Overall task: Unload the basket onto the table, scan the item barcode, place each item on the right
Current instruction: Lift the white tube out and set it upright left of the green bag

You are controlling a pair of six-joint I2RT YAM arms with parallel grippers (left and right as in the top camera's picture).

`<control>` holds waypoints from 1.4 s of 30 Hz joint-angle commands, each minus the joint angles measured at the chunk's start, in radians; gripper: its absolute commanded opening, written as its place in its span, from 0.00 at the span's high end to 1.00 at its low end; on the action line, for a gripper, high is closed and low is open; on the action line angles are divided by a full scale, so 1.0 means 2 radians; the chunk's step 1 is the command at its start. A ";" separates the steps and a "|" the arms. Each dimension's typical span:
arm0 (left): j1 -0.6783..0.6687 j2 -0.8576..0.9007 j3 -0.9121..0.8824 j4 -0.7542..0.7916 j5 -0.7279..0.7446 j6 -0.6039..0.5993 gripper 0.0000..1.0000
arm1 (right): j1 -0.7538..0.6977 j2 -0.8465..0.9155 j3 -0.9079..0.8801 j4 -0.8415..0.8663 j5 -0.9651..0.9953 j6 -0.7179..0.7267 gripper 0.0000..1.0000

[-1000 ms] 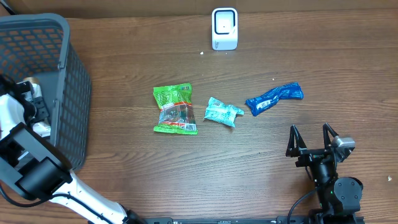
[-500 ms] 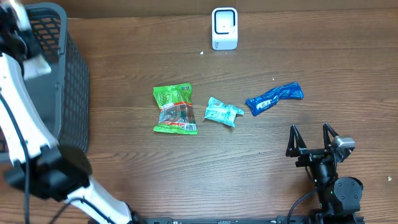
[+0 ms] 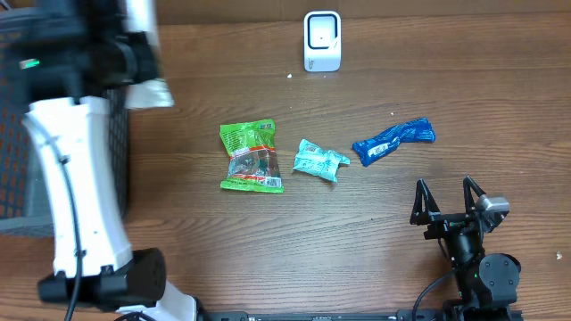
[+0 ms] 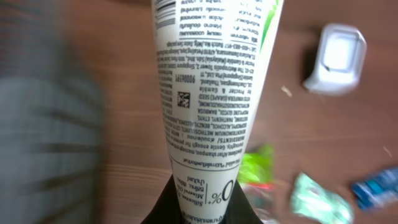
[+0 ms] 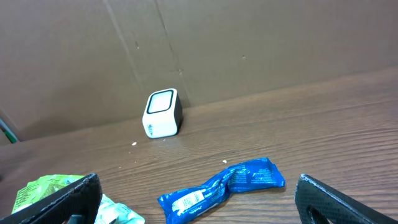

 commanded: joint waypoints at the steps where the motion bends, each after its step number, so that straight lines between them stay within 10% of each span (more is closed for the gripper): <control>1: -0.078 0.010 -0.087 0.034 0.024 -0.046 0.96 | 0.002 -0.004 -0.005 0.002 0.003 0.000 0.00; 7: -0.148 0.027 -0.259 0.140 0.000 -0.101 0.96 | 0.002 -0.004 -0.005 0.002 0.003 0.000 0.00; 21: -0.065 0.026 -0.473 0.246 -0.064 -0.122 0.96 | 0.002 -0.004 -0.005 0.002 0.003 0.000 0.00; 27: -0.067 0.026 -0.500 0.273 -0.058 -0.102 0.00 | 0.002 -0.004 -0.005 0.002 0.003 0.000 0.00; 42: -0.067 0.026 -0.464 0.302 -0.003 -0.092 0.00 | 0.002 -0.004 -0.005 0.002 0.003 0.000 0.00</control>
